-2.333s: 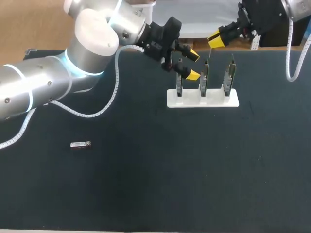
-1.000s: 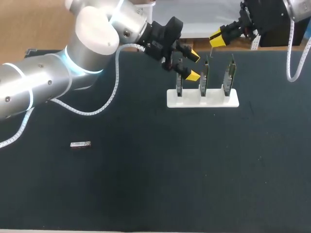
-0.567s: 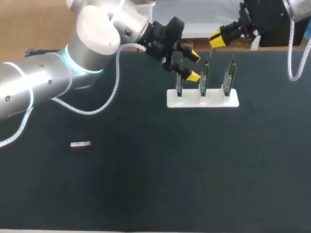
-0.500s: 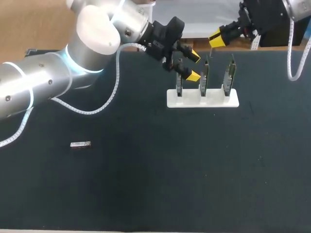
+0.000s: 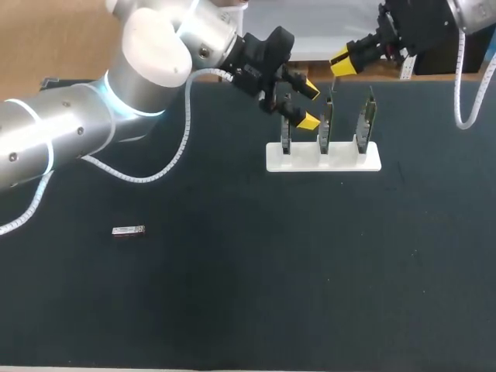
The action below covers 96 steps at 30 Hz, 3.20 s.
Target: Pick up the optical module with the left hand, and insert it into the network port with the right hand.
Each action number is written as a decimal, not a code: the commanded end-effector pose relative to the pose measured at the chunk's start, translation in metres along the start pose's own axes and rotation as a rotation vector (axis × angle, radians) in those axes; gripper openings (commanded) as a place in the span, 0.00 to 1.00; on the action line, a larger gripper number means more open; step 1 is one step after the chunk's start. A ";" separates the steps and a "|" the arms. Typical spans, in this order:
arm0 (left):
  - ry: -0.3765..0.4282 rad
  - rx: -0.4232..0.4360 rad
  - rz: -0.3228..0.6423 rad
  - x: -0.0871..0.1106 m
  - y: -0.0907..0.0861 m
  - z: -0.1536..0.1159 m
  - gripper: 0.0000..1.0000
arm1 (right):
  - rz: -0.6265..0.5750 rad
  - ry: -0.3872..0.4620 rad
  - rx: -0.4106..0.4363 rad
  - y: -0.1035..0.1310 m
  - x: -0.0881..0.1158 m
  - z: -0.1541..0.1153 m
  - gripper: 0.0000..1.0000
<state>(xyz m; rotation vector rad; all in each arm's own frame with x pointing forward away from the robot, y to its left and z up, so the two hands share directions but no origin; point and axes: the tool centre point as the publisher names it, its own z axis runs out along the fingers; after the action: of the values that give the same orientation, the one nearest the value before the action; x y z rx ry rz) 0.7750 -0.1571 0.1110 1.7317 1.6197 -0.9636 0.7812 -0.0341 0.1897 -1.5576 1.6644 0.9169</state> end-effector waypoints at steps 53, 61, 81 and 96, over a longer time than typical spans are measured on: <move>0.004 0.003 -0.001 -0.001 0.002 0.000 1.00 | -0.024 0.073 -0.016 -0.002 0.010 0.018 0.00; 0.004 0.003 -0.001 -0.001 0.002 0.000 1.00 | -0.024 0.075 -0.007 -0.003 0.012 0.019 0.00; 0.004 0.003 -0.001 -0.001 0.002 0.000 1.00 | -0.043 0.096 -0.001 -0.002 0.014 0.021 0.00; 0.004 0.003 -0.001 -0.001 0.002 0.000 1.00 | -0.078 0.088 0.019 -0.003 0.007 0.015 0.00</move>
<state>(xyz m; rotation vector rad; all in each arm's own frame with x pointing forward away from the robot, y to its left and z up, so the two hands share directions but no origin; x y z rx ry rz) 0.7751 -0.1571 0.1110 1.7319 1.6197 -0.9636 0.7875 -0.0247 0.1751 -1.6627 1.6563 0.8110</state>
